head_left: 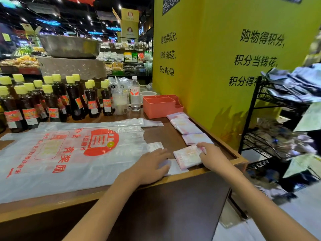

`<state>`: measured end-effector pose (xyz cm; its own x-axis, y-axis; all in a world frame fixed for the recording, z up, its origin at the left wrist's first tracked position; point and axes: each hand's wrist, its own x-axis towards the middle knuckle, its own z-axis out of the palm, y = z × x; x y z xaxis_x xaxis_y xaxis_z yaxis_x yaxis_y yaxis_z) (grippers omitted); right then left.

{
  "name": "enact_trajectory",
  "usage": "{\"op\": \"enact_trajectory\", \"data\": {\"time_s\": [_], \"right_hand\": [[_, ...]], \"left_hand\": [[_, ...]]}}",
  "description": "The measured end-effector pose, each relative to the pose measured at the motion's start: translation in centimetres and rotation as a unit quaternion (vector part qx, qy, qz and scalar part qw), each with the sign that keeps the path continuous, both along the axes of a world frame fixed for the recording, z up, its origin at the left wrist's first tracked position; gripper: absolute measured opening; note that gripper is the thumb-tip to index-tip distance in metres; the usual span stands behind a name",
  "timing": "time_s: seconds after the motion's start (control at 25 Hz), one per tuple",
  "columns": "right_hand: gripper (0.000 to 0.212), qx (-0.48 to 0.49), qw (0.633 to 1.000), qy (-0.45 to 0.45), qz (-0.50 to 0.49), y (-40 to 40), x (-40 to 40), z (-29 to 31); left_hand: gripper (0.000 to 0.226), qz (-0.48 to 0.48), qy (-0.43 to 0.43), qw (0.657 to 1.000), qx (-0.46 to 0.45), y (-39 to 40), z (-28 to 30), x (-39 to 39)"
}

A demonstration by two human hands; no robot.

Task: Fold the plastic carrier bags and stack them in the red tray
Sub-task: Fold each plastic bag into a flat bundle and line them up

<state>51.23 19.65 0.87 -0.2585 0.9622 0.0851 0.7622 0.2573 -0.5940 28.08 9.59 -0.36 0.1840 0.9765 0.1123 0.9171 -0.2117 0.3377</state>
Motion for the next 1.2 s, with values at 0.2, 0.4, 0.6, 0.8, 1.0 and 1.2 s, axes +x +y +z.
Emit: {"op": "enact_trajectory", "data": {"time_s": [0.2,0.4,0.6,0.8,1.0,1.2], "right_hand": [[0.053,0.097,0.986,-0.137,-0.024,-0.9,1.0,0.1],[0.048,0.144,0.966,-0.154,0.147,-4.0,0.3,-1.4],[0.061,0.075,0.965,-0.196,0.156,-3.1,0.9,-1.7],[0.063,0.032,0.973,-0.185,0.135,-0.6,3.1,-1.2],[0.059,0.007,0.978,-0.174,0.118,0.8,4.7,-0.8],[0.053,0.050,0.978,-0.163,0.120,0.5,4.5,-1.0]], "left_hand": [[0.051,0.014,-0.057,0.997,-0.057,1.6,-1.2,1.8],[0.050,0.020,0.002,0.998,-0.059,1.6,-1.5,1.7],[0.053,0.022,0.021,0.996,-0.080,1.4,-1.3,1.9],[0.053,0.020,0.014,0.997,-0.079,1.1,-1.2,2.0],[0.053,0.022,0.007,0.996,-0.083,1.2,-1.1,2.1],[0.051,0.049,-0.023,0.998,-0.042,0.5,-0.8,2.2]]}}
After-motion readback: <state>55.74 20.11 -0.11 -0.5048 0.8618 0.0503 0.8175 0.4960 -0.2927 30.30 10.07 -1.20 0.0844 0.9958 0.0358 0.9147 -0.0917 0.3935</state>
